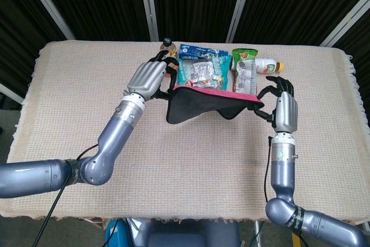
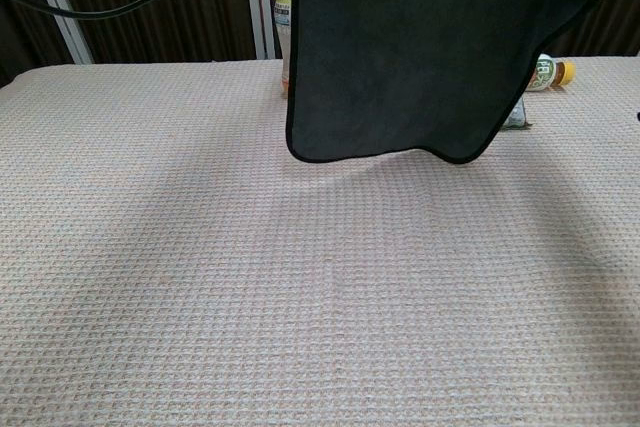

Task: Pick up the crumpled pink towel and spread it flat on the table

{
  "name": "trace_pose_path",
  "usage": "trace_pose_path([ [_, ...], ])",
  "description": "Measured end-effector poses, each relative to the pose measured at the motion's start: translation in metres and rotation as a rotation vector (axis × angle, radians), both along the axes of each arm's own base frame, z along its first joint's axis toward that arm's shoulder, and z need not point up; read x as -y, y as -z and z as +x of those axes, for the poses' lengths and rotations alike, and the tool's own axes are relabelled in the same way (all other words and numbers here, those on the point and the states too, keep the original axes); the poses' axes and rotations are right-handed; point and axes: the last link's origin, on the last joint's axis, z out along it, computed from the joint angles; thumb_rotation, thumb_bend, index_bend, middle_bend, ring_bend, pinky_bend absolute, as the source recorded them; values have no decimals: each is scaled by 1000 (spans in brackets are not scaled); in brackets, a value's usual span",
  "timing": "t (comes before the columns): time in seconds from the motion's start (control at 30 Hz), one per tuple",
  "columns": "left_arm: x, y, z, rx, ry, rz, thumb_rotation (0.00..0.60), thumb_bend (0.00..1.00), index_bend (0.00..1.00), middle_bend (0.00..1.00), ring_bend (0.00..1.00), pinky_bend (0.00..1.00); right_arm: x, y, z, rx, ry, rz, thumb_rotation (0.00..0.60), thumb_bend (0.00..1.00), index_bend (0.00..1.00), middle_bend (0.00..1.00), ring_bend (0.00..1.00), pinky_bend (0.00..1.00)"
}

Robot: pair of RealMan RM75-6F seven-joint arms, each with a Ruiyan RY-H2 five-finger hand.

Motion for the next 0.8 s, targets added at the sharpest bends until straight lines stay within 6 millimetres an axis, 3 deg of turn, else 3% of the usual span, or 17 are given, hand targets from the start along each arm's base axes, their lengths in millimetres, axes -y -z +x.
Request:
trace_pose_path([
  [0.47,-8,3,-25,53,-42,32,600,403,704,219,42,157,7,9,34,-65,-54,6,600,881,813,250,123,26],
  [0.8,-21,14,-24,114,-58,59,600,403,701,221,42,157,24,11,48,-67,-48,-11,600,881,813,250,123,26],
])
